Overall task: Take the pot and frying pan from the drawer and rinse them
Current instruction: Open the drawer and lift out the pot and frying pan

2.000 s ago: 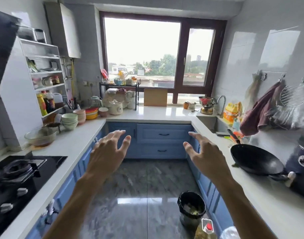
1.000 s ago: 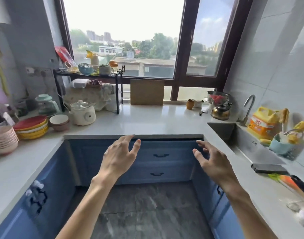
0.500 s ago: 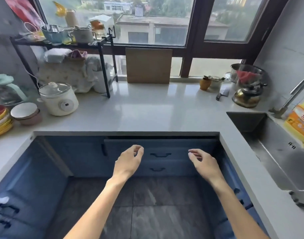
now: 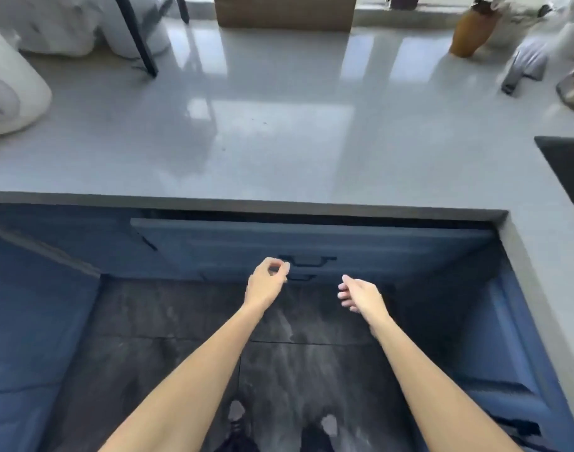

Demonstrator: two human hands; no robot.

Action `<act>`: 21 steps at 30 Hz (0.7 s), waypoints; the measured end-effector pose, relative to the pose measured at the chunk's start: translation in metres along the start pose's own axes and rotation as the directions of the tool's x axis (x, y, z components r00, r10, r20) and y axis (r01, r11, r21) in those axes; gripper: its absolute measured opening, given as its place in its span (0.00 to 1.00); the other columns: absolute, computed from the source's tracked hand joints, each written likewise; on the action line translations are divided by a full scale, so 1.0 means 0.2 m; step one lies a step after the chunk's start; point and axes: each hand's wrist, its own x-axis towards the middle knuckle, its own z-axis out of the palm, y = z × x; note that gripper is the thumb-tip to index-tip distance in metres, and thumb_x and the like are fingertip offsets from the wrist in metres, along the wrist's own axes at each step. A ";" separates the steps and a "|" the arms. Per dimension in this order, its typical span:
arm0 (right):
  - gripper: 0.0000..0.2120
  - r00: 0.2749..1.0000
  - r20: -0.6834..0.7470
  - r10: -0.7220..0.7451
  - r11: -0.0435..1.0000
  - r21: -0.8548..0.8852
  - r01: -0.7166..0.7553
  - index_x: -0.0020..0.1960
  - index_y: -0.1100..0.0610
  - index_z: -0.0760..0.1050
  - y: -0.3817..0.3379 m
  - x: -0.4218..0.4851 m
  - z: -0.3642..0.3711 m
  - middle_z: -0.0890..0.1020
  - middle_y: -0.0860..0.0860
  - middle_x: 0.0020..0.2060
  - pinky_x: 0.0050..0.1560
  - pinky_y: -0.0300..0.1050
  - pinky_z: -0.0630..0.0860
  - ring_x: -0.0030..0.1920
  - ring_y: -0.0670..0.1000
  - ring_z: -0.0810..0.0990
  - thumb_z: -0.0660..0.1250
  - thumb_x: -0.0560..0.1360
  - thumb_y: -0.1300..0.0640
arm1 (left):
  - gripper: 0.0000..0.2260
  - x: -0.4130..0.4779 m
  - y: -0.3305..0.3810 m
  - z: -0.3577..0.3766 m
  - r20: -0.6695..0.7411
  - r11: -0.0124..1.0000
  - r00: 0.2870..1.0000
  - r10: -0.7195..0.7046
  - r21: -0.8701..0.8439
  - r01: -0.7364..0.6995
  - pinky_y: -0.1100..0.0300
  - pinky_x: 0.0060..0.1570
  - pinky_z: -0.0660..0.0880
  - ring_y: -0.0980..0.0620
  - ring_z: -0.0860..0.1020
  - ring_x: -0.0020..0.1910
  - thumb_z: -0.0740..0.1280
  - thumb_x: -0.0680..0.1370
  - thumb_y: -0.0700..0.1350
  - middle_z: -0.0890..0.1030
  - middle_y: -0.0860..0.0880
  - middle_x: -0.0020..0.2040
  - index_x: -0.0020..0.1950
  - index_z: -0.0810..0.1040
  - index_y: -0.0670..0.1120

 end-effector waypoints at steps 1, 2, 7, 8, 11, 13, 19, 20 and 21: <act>0.16 1.000 0.017 0.005 1.000 -0.010 -0.005 0.43 0.55 0.82 0.03 0.12 0.04 0.85 0.53 0.38 0.40 0.42 0.75 0.34 0.50 0.79 0.64 0.80 0.46 | 0.10 0.09 -0.03 0.06 -0.011 1.000 1.000 0.001 -0.014 -0.001 0.50 0.53 0.79 0.53 0.82 0.42 0.65 0.79 0.60 0.85 0.55 0.44 0.54 0.78 0.56; 0.17 1.000 0.030 0.008 1.000 -0.016 -0.007 0.42 0.55 0.82 0.05 0.23 0.08 0.84 0.52 0.37 0.42 0.44 0.77 0.33 0.50 0.79 0.64 0.80 0.45 | 0.11 0.17 -0.06 0.11 -0.020 1.000 1.000 0.010 -0.029 -0.010 0.52 0.50 0.79 0.53 0.82 0.40 0.65 0.80 0.59 0.86 0.54 0.44 0.56 0.78 0.54; 0.18 0.998 0.052 -0.030 0.999 -0.031 0.031 0.44 0.54 0.78 0.10 0.57 0.20 0.82 0.51 0.35 0.48 0.51 0.80 0.34 0.52 0.79 0.64 0.79 0.40 | 0.15 0.48 -0.18 0.32 -0.092 0.999 0.996 -0.002 -0.047 -0.002 0.56 0.46 0.80 0.54 0.85 0.40 0.65 0.73 0.69 0.87 0.57 0.42 0.48 0.79 0.60; 0.18 0.997 0.065 -0.035 0.999 -0.024 0.037 0.42 0.53 0.77 0.10 0.60 0.22 0.81 0.51 0.35 0.47 0.50 0.79 0.35 0.52 0.78 0.64 0.79 0.40 | 0.18 0.52 -0.21 0.36 -0.122 0.999 0.992 -0.021 -0.040 0.016 0.56 0.46 0.80 0.53 0.85 0.40 0.66 0.70 0.71 0.86 0.57 0.39 0.46 0.80 0.58; 0.18 0.995 0.095 -0.029 1.000 -0.008 0.030 0.40 0.53 0.76 0.10 0.69 0.26 0.81 0.53 0.36 0.45 0.48 0.78 0.35 0.53 0.77 0.64 0.79 0.41 | 0.20 0.59 -0.24 0.45 -0.182 0.984 0.973 -0.139 -0.138 0.114 0.56 0.42 0.77 0.49 0.83 0.35 0.69 0.71 0.67 0.83 0.52 0.32 0.36 0.79 0.51; 0.20 0.993 0.109 -0.037 0.999 -0.009 0.038 0.38 0.55 0.75 0.09 0.74 0.28 0.80 0.55 0.35 0.45 0.50 0.78 0.34 0.54 0.77 0.64 0.80 0.41 | 0.20 0.63 -0.24 0.49 -0.209 0.975 0.959 -0.192 -0.155 0.162 0.55 0.41 0.75 0.46 0.81 0.37 0.68 0.74 0.63 0.82 0.47 0.33 0.32 0.76 0.48; 0.17 0.987 0.123 -0.106 0.992 -0.054 0.114 0.37 0.54 0.71 0.10 0.82 0.38 0.80 0.57 0.40 0.44 0.49 0.72 0.41 0.56 0.77 0.61 0.81 0.46 | 0.17 0.75 -0.27 0.46 -0.219 0.986 0.962 -0.162 -0.068 0.151 0.56 0.43 0.71 0.46 0.78 0.42 0.69 0.77 0.56 0.80 0.47 0.37 0.34 0.72 0.47; 0.16 0.986 0.120 -0.114 0.992 -0.041 0.120 0.38 0.54 0.71 0.12 0.82 0.39 0.80 0.57 0.42 0.45 0.49 0.72 0.43 0.56 0.77 0.60 0.81 0.46 | 0.17 0.76 -0.29 0.46 -0.206 0.988 0.969 -0.137 -0.092 0.120 0.57 0.42 0.70 0.47 0.77 0.41 0.69 0.77 0.54 0.79 0.47 0.37 0.35 0.73 0.45; 0.16 0.987 0.117 -0.114 0.993 -0.025 0.117 0.39 0.53 0.71 0.13 0.81 0.39 0.80 0.57 0.43 0.46 0.49 0.72 0.43 0.56 0.77 0.60 0.81 0.46 | 0.15 0.76 -0.31 0.47 -0.196 0.990 0.974 -0.115 -0.107 0.095 0.57 0.41 0.69 0.48 0.77 0.41 0.70 0.78 0.53 0.79 0.47 0.38 0.37 0.75 0.44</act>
